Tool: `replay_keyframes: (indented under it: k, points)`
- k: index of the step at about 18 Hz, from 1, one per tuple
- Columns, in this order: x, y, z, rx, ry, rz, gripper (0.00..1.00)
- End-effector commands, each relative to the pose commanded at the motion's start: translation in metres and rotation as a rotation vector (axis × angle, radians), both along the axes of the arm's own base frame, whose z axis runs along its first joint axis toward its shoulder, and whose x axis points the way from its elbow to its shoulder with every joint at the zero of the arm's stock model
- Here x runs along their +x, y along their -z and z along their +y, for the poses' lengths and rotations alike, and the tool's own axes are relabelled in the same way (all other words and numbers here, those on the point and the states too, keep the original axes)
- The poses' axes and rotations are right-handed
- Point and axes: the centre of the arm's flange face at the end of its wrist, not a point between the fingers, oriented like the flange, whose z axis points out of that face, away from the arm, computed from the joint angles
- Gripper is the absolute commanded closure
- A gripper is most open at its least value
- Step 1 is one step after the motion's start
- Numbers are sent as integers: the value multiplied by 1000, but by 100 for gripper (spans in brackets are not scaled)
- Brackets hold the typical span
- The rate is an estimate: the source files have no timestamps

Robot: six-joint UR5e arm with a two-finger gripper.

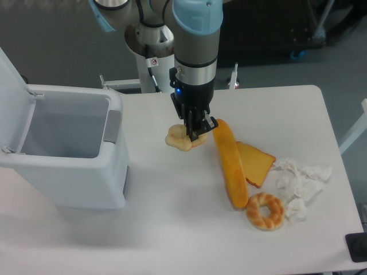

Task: Place the round bread in the trash can
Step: 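Close the gripper on the pale twisted bread roll, then lift the held twisted roll up off the table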

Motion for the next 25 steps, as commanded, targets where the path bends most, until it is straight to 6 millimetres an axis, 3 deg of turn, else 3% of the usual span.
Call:
replay_keyframes:
  k: [9,18,25]
  points:
    - [-1,-5,1,15,-22,-6,97]
    - [-13,-21,-8,60,-52,-53,97]
    - [-10,-33,0,172,-185,-154,97]
